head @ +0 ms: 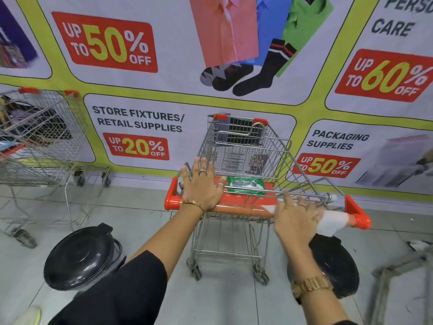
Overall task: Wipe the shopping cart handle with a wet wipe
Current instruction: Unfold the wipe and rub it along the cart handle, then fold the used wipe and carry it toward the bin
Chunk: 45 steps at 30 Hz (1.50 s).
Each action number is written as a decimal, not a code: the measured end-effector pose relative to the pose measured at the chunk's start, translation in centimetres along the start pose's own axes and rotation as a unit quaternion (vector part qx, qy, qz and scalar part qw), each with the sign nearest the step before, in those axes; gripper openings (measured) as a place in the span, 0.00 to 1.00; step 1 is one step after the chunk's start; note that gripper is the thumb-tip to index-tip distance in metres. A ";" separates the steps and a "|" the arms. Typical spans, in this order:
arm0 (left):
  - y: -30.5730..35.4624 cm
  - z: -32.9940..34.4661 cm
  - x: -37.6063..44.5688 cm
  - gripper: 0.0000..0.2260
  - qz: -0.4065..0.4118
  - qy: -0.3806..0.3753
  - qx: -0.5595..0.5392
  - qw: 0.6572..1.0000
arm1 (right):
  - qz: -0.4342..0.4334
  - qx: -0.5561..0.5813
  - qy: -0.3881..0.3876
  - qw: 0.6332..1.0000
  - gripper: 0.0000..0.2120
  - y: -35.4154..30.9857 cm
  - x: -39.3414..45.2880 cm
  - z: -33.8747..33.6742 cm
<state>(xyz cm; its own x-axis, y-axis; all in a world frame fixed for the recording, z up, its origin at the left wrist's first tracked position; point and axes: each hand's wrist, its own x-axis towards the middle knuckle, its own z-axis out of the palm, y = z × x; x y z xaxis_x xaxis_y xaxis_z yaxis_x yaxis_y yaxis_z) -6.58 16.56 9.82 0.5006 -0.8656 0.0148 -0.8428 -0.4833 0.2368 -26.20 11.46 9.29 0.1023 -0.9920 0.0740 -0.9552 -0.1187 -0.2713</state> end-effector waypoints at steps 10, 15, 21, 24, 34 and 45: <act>-0.9 -0.3 0.0 0.28 -0.004 0.007 -0.008 1.000 | -0.162 0.029 0.005 0.986 0.20 -0.7 -2.4 1.0; -0.1 0.1 -0.2 0.29 -0.002 0.001 -0.013 1.000 | -0.057 0.047 0.014 0.997 0.19 1.7 -0.5 -0.2; -0.2 0.1 0.0 0.29 0.002 0.013 -0.022 1.000 | -0.093 0.095 0.009 0.991 0.18 -3.5 -2.7 1.4; -0.6 0.0 -0.1 0.27 -0.010 0.021 -0.057 0.998 | -0.072 0.260 0.033 0.962 0.10 -4.7 -4.1 1.5; -0.7 -3.0 -0.5 0.20 0.013 -0.018 -0.412 0.911 | -0.097 0.515 0.083 0.848 0.09 -6.1 -1.8 -8.9; 6.8 -9.1 -1.2 0.20 0.175 -0.216 -0.623 0.731 | -0.139 0.597 0.146 0.777 0.08 -6.6 0.7 -20.4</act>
<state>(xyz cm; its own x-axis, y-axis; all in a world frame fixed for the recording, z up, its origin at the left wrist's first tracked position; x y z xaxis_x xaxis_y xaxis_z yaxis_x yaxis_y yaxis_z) -11.12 15.47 20.21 -0.0386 -0.9984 0.0413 0.0643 0.0387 0.9972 -25.53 12.44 30.68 0.0238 -0.8896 0.4560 0.0486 -0.4546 -0.8894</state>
